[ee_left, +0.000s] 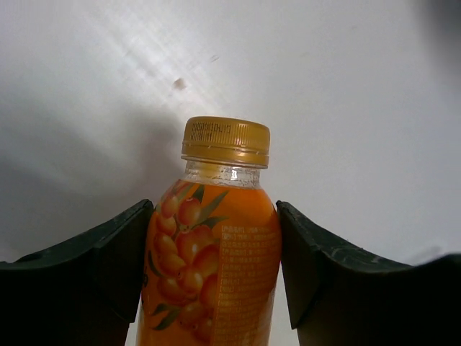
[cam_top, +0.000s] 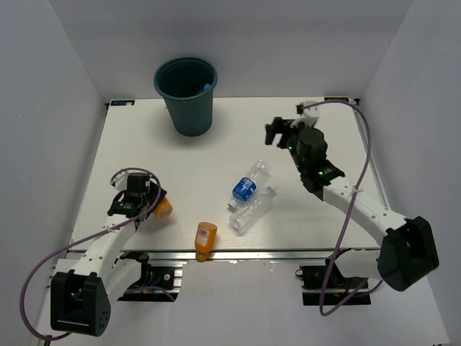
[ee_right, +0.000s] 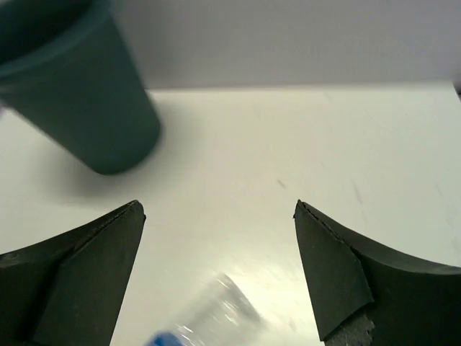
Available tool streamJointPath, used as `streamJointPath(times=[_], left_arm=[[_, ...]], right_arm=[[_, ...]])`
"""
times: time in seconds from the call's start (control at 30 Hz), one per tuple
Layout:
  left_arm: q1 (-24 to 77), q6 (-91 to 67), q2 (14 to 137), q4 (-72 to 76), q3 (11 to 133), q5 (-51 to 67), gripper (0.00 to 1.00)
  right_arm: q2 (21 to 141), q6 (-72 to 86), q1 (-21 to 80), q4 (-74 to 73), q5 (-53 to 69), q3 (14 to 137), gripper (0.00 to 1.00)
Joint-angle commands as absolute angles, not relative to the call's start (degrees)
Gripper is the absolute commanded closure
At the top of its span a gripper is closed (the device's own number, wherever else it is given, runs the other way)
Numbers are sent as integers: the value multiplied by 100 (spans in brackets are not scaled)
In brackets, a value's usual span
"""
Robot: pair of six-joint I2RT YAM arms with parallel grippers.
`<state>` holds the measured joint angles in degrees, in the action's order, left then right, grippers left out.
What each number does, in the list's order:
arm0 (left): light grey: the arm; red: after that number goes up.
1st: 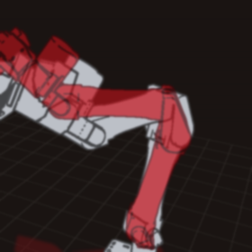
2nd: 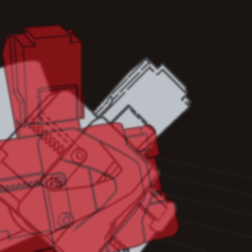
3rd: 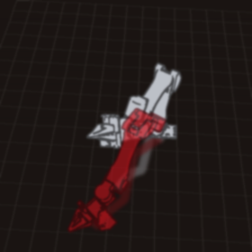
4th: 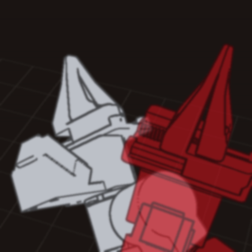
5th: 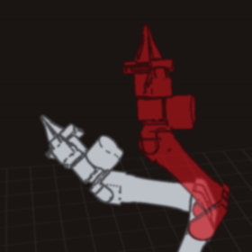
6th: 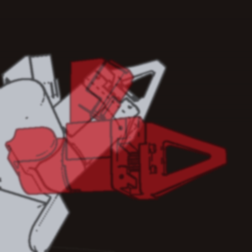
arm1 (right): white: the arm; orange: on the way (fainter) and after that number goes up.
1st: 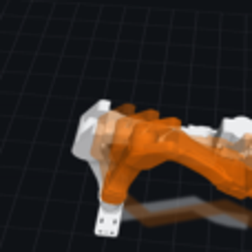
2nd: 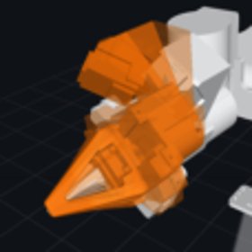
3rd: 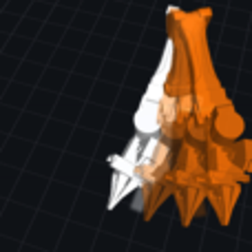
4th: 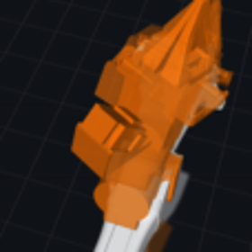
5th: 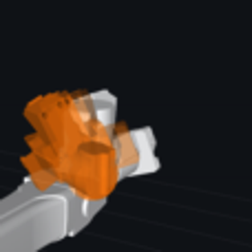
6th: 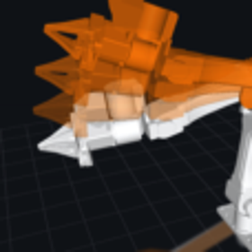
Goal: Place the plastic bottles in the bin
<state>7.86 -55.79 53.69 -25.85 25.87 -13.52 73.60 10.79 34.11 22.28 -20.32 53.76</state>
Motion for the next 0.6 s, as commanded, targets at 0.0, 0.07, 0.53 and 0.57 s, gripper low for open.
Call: streamJointPath(times=[0.0,0.07,0.53,0.57], left_arm=[[809,-5370,5212,-2452,3801,-1783,69],[809,-5291,5186,-2304,4261,-2108,69],[809,-3332,8119,324,8347,-1460,63],[809,-3279,8547,403,8541,-1363,62]], right_arm=[[6910,2126,2683,1609,-1829,4783,11],[6725,2197,2549,1608,-1863,4414,11],[5669,1609,2294,1186,-2232,3806,11],[5625,1591,2285,1169,-2285,3797,11]])
